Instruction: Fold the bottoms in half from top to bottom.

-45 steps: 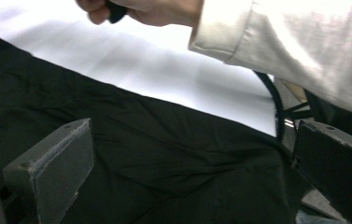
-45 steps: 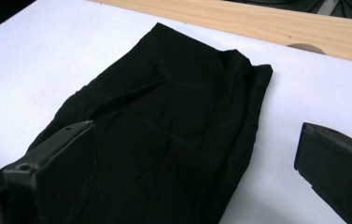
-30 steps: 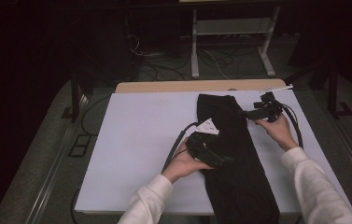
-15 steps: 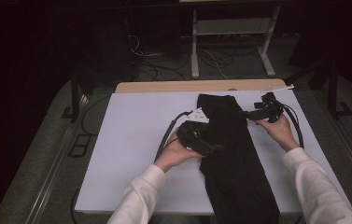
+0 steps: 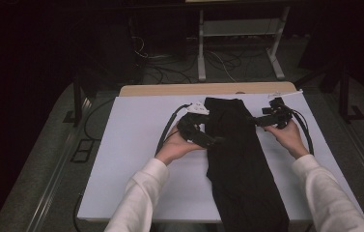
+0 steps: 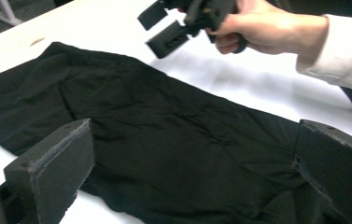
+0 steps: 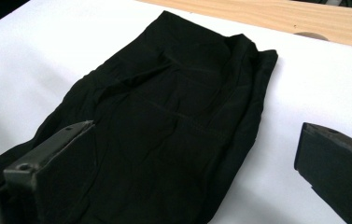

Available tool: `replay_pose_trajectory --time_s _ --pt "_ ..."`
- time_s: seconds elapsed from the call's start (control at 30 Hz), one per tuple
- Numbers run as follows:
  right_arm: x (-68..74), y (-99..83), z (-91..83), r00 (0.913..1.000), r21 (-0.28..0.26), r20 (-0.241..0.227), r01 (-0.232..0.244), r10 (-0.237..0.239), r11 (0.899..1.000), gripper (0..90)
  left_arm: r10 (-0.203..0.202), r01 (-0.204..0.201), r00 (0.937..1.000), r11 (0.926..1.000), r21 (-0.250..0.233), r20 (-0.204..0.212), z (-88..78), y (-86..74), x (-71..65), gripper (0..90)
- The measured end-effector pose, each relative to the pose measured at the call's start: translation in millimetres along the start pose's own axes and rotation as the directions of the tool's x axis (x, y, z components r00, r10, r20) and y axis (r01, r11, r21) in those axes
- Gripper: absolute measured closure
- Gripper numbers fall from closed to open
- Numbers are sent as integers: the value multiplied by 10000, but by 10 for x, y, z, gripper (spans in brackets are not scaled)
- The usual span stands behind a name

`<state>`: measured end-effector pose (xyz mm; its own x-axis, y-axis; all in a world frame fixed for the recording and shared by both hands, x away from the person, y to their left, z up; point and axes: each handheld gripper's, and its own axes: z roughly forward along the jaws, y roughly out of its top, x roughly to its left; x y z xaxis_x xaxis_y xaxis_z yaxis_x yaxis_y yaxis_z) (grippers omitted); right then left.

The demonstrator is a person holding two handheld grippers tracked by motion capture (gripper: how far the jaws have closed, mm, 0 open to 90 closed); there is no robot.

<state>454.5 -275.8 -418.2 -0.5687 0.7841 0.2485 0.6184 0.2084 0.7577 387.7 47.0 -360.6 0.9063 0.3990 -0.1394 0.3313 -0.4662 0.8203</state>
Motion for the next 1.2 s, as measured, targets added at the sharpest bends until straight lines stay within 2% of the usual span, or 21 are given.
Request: replay_pose_trajectory --time_s 0.33,0.4,0.63,0.73,0.8,0.87,0.97,1.17,1.2 --pt "-3 -65 11 10000 7 -64 -67 67 10000 0 -313 321 9988 9993 212 -378 10 39 230 0" --pt "-10 -78 9 9999 20 -73 -124 124 9999 0 -554 561 9972 9983 135 -508 6 41 311 0" --pt "-26 -106 -1 9998 -3 -73 -189 189 9998 0 -928 929 9930 9957 -21 -724 12 22 453 0" --pt "-39 -119 -4 9998 -21 -87 -185 185 9998 0 -1140 1137 9900 9935 -88 -832 32 -11 528 0" --pt "-56 -138 -6 9995 -76 -129 -295 294 9995 0 -1484 1466 9849 9889 -256 -888 62 -44 598 0" --pt "-63 -148 0 9994 -82 -119 -339 338 9994 0 -1549 1524 9841 9877 -336 -874 77 -54 619 0" --pt "-68 -160 14 9992 -57 -129 -367 366 9993 0 -1963 1919 9766 9799 -552 -880 152 -96 694 0" --pt "-66 -164 29 9992 -51 -157 -370 369 9993 0 -2206 2152 9711 9744 -654 -910 227 -140 761 0" --pt "-67 -164 32 9992 -61 -147 -362 361 9993 0 -2377 2311 9670 9699 -771 -917 248 -158 787 0"
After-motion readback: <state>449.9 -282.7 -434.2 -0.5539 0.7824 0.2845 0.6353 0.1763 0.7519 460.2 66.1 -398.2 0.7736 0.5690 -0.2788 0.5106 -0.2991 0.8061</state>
